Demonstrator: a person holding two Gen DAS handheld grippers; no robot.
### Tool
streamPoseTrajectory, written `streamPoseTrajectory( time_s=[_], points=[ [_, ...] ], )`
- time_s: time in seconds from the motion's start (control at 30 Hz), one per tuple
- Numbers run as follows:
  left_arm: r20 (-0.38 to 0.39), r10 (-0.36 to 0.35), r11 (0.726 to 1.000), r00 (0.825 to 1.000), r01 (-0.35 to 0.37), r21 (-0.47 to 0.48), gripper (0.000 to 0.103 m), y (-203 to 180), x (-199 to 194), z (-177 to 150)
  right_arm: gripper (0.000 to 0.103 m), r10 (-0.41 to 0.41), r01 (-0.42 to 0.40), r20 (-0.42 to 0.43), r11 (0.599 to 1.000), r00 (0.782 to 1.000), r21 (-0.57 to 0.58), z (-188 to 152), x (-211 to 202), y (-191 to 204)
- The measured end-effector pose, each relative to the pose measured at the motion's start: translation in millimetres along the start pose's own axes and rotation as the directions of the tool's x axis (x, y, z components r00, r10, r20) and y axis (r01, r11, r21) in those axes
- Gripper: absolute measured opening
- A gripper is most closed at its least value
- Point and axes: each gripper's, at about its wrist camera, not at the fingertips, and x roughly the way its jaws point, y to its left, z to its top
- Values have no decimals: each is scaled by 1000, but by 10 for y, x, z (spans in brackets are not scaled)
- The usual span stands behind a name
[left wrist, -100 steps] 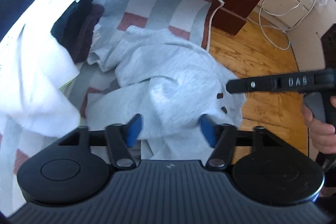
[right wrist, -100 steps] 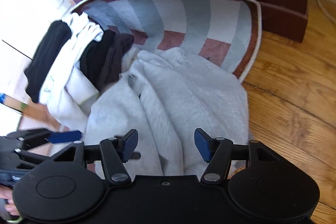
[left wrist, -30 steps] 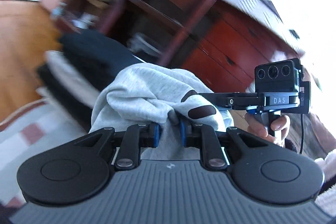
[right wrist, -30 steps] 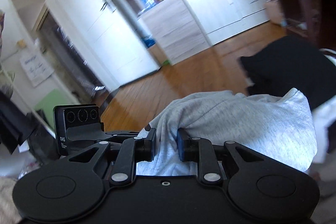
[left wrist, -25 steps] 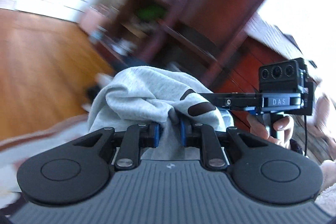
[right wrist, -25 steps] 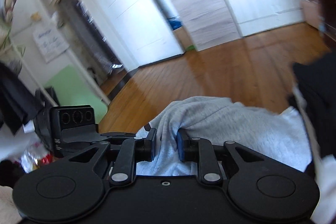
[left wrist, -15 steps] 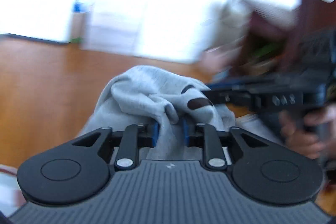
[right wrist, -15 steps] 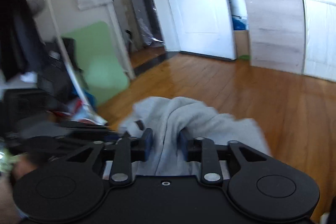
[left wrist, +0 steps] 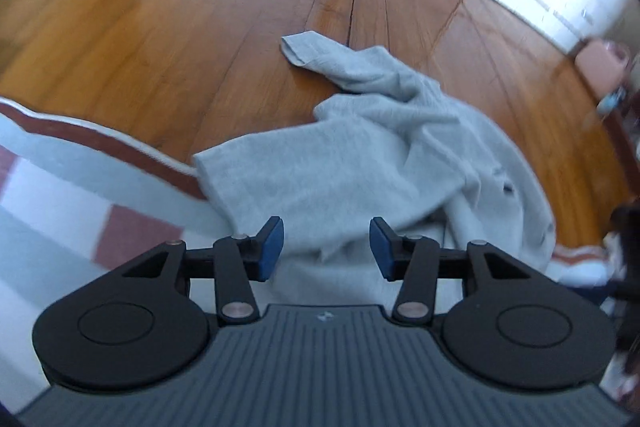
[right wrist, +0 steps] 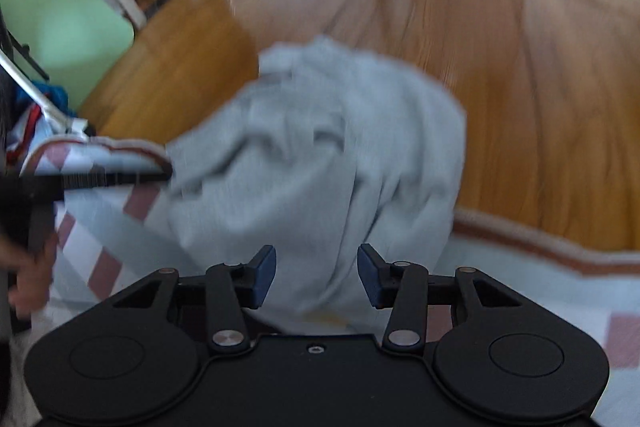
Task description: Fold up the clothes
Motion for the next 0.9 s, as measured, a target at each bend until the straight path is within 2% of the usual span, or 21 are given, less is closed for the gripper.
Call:
streamPoseTrajectory(
  time_s=[0.03, 0.07, 0.1, 0.13, 0.23, 0.3, 0.4, 0.47, 0.5, 0.53, 0.63, 0.7, 0.83, 0.9],
  points=[
    [3, -18, 1000, 1000, 18, -8, 48, 30, 62, 14, 51, 23, -23, -17, 1000, 1000, 15, -42, 54, -37],
    [7, -27, 1000, 1000, 27, 0, 54, 42, 136, 10, 52, 59, -58, -27, 998, 998, 34, -48, 96, -77],
    [8, -33, 999, 999, 33, 9, 59, 55, 204, 3, 58, 103, -100, -45, 993, 994, 59, -19, 165, -101],
    [0, -31, 999, 1000, 31, 22, 60, 68, 256, -9, 67, 141, -133, -74, 985, 987, 106, 26, 265, -141],
    [-25, -24, 998, 999, 25, 60, 66, 105, 414, -45, 70, 248, -212, -151, 952, 957, 221, 86, 560, -202],
    [-45, -18, 997, 999, 21, 75, 82, 109, 467, -66, 70, 257, -212, -188, 950, 948, 230, 74, 717, -179],
    [-78, -8, 996, 997, 15, 90, 83, 98, 503, -95, 68, 206, -183, -145, 970, 968, 159, -5, 717, -102],
    [-99, -2, 995, 995, 12, 99, 83, 91, 528, -114, 46, 174, -161, -114, 981, 978, 112, -58, 717, -51],
    [-103, -3, 995, 995, 13, 100, 83, 93, 525, -121, 16, 154, -147, -99, 986, 983, 80, -77, 707, -21],
    [-90, -11, 995, 996, 20, 93, 83, 105, 485, -123, 11, 122, -120, -82, 992, 989, 26, -68, 659, 22],
    [-49, -26, 996, 998, 31, 89, 81, 119, 338, -127, 7, 36, -36, 1, 998, 999, -50, -47, 493, 88],
    [-25, -79, 994, 997, 81, 80, 81, 110, 236, -129, 6, -17, 20, 50, 998, 999, -64, -33, 385, 111],
    [29, -185, 981, 982, 182, 73, 80, 83, 41, -132, 4, -126, 145, 159, 983, 979, -113, 22, 161, 142],
    [67, -185, 979, 980, 178, 102, 80, 32, -31, -134, 4, -167, 196, 211, 972, 963, -126, 107, 42, 119]
  ],
)
